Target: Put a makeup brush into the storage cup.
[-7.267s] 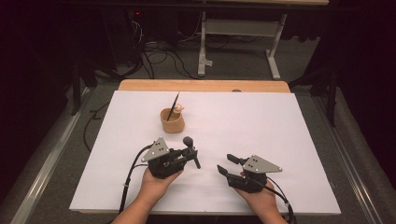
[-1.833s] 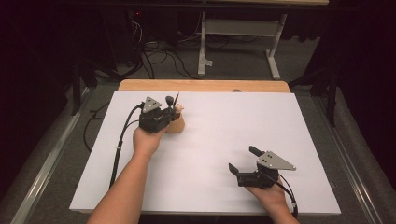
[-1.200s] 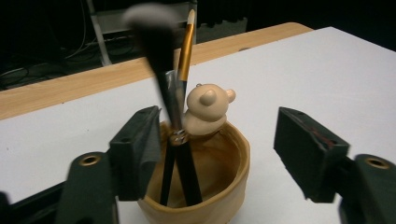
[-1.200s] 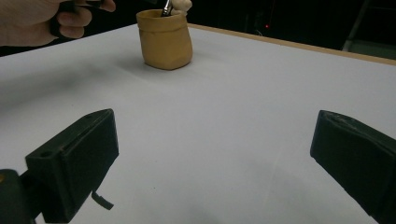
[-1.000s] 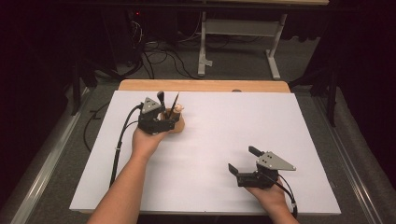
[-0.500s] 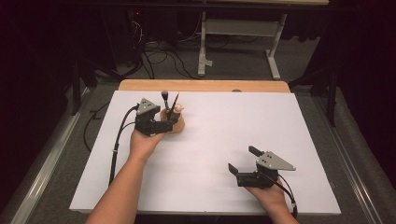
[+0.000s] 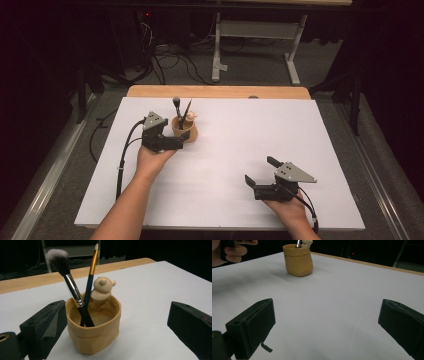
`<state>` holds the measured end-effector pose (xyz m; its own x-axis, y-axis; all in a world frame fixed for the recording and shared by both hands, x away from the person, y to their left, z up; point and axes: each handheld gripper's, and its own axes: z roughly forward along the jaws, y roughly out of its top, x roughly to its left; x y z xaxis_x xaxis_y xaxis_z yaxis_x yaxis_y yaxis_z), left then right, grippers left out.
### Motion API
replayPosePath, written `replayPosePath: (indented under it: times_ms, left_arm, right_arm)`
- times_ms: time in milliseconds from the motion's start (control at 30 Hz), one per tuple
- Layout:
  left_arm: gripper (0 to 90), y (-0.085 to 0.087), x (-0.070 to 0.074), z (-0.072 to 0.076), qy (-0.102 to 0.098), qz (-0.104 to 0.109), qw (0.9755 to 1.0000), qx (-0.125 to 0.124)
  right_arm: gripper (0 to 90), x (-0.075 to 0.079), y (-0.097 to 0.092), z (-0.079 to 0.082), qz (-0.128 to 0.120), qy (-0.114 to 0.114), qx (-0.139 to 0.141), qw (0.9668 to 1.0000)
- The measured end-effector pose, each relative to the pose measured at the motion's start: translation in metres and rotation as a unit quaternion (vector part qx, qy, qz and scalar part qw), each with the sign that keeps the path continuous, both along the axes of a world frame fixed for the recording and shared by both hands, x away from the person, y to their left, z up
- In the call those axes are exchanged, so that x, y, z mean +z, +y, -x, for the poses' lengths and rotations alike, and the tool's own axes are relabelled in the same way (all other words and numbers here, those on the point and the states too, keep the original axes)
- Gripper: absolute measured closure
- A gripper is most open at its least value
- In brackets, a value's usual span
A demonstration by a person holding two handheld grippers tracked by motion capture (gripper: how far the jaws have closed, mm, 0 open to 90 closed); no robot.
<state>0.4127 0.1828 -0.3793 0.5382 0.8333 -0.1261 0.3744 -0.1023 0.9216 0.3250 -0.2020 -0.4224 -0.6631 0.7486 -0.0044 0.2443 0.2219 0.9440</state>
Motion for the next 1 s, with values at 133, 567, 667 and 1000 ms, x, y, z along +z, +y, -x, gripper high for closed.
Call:
replayPosePath:
  times_ms: [133, 567, 667, 1000]
  left_arm:
    - [2.4, 0.001, -0.001, 0.008, -0.005, 0.006, 1.0000, -0.003]
    - [2.1, 0.000, -0.009, 0.038, -0.010, -0.014, 0.9995, -0.028]
    - [2.1, -0.001, -0.011, 0.046, -0.010, -0.009, 0.9993, -0.035]
    - [1.2, -0.007, -0.013, 0.075, -0.017, -0.008, 0.9979, -0.062]
  right_arm:
    - [2.3, 0.000, -0.001, 0.000, 0.001, -0.001, 0.000, 1.0000]
    - [2.3, 0.004, -0.006, 0.000, -0.004, -0.005, -0.007, 1.0000]
    - [2.3, 0.005, -0.007, 0.000, -0.004, -0.008, -0.008, 0.9999]
    - [2.2, 0.008, -0.010, 0.002, -0.010, -0.011, -0.012, 0.9998]
